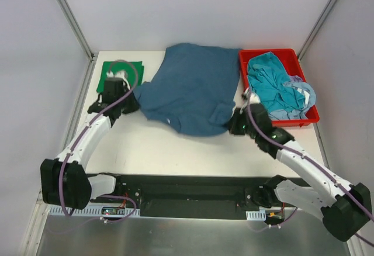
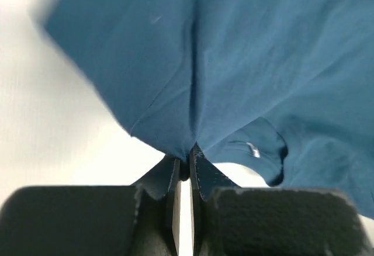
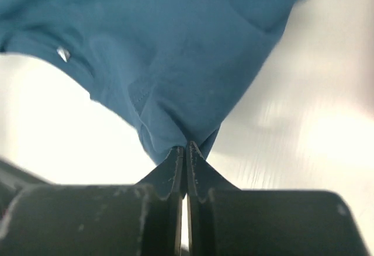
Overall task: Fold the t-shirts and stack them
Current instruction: Flatten out the tshirt
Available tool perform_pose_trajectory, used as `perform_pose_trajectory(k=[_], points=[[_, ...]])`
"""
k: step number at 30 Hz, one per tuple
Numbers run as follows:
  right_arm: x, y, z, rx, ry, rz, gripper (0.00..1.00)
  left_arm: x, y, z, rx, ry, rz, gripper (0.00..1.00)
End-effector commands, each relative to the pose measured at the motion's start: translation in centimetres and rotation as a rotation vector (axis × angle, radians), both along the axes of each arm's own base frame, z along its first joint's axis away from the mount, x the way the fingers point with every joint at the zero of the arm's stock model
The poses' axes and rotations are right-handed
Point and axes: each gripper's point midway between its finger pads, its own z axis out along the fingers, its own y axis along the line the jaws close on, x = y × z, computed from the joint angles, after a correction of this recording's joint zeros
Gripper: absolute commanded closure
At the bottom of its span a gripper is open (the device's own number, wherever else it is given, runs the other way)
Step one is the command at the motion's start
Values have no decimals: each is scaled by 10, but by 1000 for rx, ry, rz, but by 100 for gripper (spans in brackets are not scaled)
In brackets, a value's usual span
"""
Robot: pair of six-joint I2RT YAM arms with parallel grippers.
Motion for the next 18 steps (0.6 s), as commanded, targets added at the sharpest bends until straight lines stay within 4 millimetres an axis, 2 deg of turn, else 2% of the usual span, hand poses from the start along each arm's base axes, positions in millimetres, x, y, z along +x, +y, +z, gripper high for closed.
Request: perform_pose_trajectory(k=[1,4,6,7,8,9,11,13,14,15,16,18], points=[[-62,23,-57,96,246,-39,100,-32,37,-76,115,192,180,100],[-98,24,-104,60,405,-47,98,-51,46,-108,147,300,220,97],[-112,28,-120,38,457,-27,94,-55,49,-112,149,317,248,94],[-117,32,-123,31,471,-7,86,-57,51,-112,148,324,271,82],[-122,36,-125,13,480,25,76,-58,55,-109,152,324,299,64],[-125,37,-123,-15,478,56,62,-60,58,-105,159,325,329,58],[-123,32,-116,-92,450,69,49,-64,65,-94,168,321,370,44],[-113,21,-100,-154,379,47,31,-67,68,-81,163,300,394,11],[-105,16,-89,-177,326,30,18,-69,68,-73,151,280,400,1],[-97,11,-81,-195,276,16,7,-71,68,-66,129,262,414,1],[-89,8,-71,-207,226,-1,4,-71,65,-60,108,247,414,1],[-70,6,-49,-245,109,0,4,-72,55,-50,47,225,388,1]])
